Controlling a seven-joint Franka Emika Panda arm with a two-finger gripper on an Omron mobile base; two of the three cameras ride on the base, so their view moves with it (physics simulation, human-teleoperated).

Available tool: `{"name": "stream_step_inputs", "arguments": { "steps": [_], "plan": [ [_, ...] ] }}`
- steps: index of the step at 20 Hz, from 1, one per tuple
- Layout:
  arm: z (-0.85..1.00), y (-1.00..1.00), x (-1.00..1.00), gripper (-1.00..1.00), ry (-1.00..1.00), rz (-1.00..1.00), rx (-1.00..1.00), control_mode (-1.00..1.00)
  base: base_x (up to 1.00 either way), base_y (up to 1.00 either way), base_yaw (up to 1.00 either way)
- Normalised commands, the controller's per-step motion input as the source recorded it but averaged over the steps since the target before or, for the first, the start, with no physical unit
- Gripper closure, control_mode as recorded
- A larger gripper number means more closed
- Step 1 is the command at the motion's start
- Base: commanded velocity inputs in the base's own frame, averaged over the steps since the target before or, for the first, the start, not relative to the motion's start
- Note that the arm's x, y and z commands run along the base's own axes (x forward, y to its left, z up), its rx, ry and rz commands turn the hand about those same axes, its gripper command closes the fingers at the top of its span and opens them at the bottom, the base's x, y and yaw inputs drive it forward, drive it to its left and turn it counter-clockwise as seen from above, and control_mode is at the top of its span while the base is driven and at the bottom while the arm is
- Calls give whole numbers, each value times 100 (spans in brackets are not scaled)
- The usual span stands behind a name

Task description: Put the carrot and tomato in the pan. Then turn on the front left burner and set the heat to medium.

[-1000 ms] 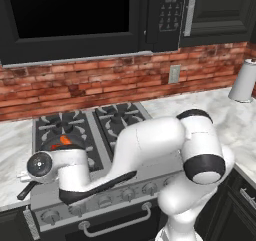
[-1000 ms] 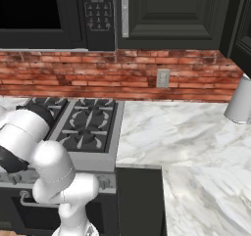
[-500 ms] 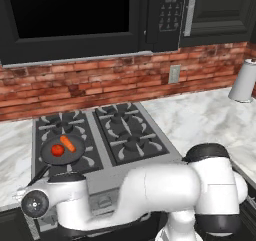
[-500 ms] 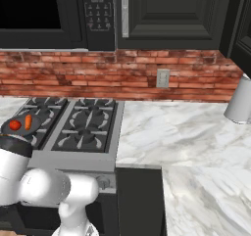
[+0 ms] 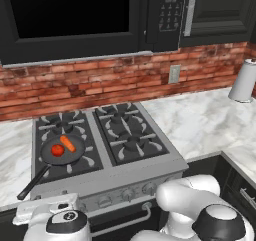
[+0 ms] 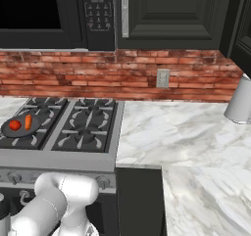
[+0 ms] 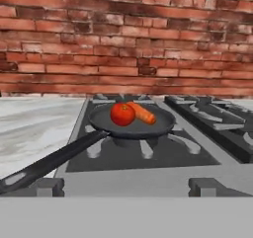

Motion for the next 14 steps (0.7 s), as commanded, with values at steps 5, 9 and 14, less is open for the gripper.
{"name": "stream_step_inputs", "arguments": {
  "steps": [5, 9, 14],
  "plan": [
    [-4, -14, -29, -100, -30, 0, 0, -100, 0, 0, 0],
    [-2, -8, -28, -100, -27, 0, 0, -100, 0, 0, 0],
    [0, -4, -34, -100, -23, 0, 0, -100, 0, 0, 0]
  ]
}}
